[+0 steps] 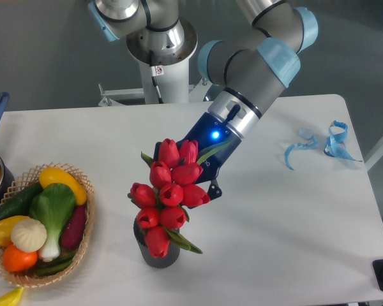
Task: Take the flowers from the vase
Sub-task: 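Lift the gripped tulip bunch up out of the black vase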
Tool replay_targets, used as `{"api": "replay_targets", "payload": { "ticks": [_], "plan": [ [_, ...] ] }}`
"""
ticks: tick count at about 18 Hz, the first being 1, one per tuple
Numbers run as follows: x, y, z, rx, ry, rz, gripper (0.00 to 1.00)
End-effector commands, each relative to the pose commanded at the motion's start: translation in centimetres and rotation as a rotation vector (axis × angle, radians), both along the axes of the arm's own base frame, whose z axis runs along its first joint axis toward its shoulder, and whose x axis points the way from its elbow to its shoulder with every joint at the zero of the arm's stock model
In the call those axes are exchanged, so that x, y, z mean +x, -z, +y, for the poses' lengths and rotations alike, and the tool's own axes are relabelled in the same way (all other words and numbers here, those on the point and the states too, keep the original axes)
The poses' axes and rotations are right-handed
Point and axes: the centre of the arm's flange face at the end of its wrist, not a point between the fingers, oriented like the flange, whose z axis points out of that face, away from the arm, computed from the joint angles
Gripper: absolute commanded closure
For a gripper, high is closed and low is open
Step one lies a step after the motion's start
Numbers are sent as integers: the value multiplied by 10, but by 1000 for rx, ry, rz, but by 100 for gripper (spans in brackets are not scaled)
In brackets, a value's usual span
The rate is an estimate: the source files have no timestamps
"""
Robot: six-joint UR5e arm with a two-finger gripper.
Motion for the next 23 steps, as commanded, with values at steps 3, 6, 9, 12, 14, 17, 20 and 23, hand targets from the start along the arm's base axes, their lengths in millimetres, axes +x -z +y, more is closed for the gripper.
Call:
{"api": "replay_targets", "payload": {
  "ticks": [3,6,9,12,14,17,20,23],
  "plan": [
    [-4,-5,-3,14,-3,-15,100],
    [-8,-10,-5,17,-13,-15,100],
    [-9,-10,-6,17,-15,-16,100],
    [-11,-14,-7,19,-22,-30,100],
    [-16,-19,-11,36,-23,-40,100],
    [-21,-27,-14,38,-41,-62,100],
    [-25,-37,-16,40,-55,-73,100],
    [-28,-37,-18,40,-62,-74,100]
  ]
}}
